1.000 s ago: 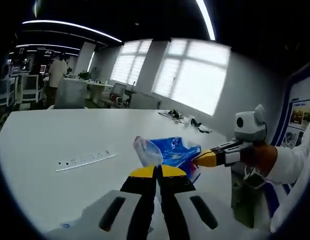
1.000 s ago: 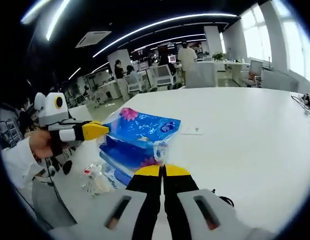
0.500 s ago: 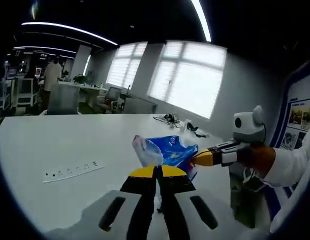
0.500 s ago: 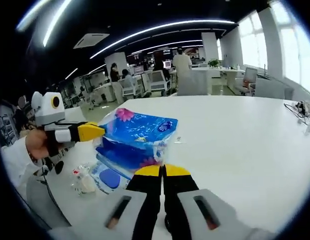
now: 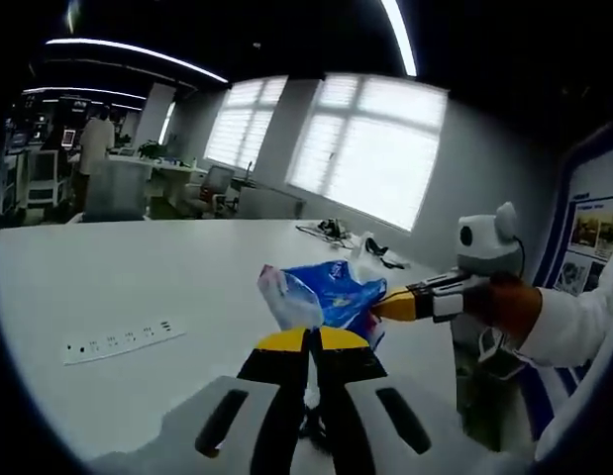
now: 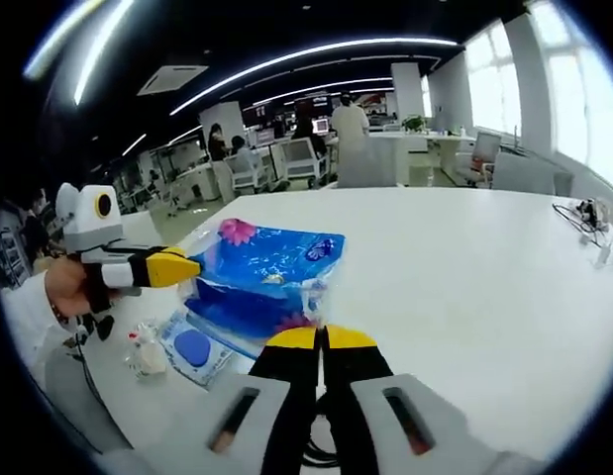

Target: Arrange the tabletop items into an orderly group along one side of the table until the central work area is clear of visible clutter.

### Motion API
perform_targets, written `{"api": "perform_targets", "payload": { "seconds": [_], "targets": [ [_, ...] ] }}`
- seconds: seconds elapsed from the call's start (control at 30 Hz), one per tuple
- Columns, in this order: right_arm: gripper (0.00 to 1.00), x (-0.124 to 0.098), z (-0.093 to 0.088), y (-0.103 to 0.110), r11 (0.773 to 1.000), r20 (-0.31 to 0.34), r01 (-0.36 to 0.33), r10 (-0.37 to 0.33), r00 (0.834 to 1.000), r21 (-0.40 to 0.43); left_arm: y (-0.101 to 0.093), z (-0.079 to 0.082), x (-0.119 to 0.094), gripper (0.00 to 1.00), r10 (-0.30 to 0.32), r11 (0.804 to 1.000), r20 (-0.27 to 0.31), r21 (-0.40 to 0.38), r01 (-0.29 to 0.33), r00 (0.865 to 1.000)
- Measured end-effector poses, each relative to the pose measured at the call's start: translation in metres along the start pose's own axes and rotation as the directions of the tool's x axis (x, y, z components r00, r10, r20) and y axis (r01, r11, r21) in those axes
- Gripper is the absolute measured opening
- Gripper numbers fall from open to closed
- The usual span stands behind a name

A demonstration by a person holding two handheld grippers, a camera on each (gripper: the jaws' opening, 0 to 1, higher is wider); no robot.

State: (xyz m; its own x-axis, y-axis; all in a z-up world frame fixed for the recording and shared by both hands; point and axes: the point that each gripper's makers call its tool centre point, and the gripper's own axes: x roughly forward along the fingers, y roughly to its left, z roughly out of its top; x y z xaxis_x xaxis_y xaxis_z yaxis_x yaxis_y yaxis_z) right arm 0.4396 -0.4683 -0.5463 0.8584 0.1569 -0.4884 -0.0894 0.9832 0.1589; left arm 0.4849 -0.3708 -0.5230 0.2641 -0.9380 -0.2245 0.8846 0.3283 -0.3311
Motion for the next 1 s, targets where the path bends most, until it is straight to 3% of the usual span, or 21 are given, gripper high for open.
{"api": "perform_targets", "payload": {
  "seconds": [0.27, 0.73, 1.0],
  "targets": [
    [0.0, 0.005, -0.007, -0.02, 1.0, -0.013, 0.012, -0.012, 1.0, 0.009, 0.003, -0.01, 0.02, 0.0, 0.004, 1.0, -0.014, -0.025, -0.004, 1.0],
    [0.0, 0.037, -0.033, -0.042, 1.0, -0.071, 0.013, -0.011, 0.997, 0.025, 0.024, -0.043, 0.046, 0.0, 0.048, 0.996, -0.063, -0.077, -0.053, 0.997],
    [0.0, 0.057, -0.051, -0.05, 1.0, -0.111, 0.013, -0.011, 0.994, 0.016, 0.044, -0.074, 0.061, 0.0, 0.072, 0.99, -0.106, -0.114, -0.084, 0.992]
  ]
}}
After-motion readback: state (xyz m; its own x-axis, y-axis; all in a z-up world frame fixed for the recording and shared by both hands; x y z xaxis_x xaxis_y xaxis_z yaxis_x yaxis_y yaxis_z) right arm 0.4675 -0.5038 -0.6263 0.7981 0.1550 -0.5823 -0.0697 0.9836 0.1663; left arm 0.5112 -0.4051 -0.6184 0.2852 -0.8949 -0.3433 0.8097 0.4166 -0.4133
